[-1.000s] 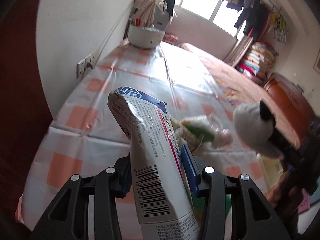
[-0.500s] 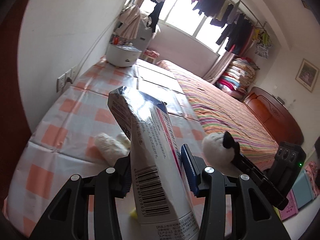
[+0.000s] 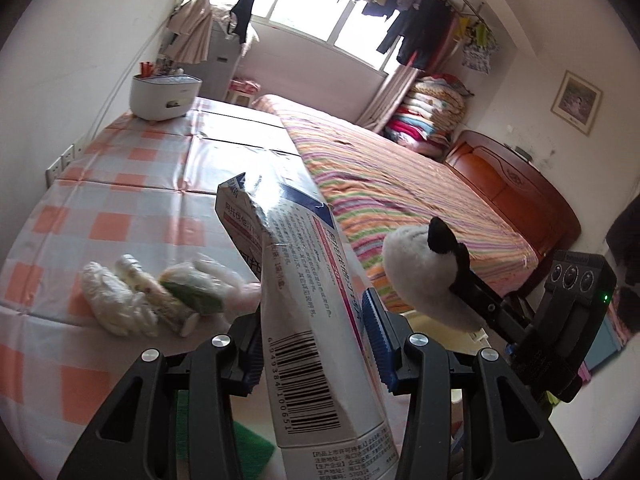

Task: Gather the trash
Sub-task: 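Carry the plush toy and box with both tools over the cream bin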

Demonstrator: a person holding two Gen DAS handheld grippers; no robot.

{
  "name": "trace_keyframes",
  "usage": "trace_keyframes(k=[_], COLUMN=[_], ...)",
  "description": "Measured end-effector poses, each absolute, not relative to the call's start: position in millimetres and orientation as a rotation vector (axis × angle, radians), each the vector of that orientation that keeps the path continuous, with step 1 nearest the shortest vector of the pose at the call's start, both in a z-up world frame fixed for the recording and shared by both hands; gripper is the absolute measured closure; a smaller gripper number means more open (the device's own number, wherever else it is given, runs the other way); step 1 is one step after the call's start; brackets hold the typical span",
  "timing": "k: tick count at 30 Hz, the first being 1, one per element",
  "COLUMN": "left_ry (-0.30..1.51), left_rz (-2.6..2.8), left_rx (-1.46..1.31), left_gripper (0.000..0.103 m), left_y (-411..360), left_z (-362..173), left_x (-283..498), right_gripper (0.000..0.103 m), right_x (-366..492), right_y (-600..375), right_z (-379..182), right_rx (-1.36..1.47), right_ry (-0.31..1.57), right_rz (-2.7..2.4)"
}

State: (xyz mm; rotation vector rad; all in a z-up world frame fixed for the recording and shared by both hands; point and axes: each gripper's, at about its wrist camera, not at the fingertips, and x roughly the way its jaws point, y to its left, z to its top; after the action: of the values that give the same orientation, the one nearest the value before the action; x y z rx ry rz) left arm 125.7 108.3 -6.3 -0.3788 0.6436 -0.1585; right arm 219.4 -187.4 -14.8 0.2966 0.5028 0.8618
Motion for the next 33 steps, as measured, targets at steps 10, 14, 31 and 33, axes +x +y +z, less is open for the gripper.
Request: trace_keyframes(k=[10, 14, 31, 33], left_ry=[0.692, 0.717, 0.781, 0.783], left_rz=[-0.291, -0.327, -0.433, -0.441], left_rx=[-0.324, -0.307, -0.236, -0.228], left_gripper=[0.06, 0.06, 0.06, 0.06], left_y=[49.7, 28.9, -28.9, -34.9], left_z=[-15.3, -22.1, -40.4, -41.4], left_x=[144.5, 150.5, 160.6, 161.2], right_gripper=[0.055, 0.055, 0.053, 0.053], right_x=[213.1, 212.0, 203.5, 203.6], right_y=[-249.6, -269.0, -326.9, -332.8], right_z=[-20.2, -22.7, -50.7, -55.5], right_rx=[0.316, 0.322, 0.271, 0.25], right_ry=[0.484, 0.483, 0.535, 0.545], right_rz=[0.748, 0.708, 0.506, 0.456])
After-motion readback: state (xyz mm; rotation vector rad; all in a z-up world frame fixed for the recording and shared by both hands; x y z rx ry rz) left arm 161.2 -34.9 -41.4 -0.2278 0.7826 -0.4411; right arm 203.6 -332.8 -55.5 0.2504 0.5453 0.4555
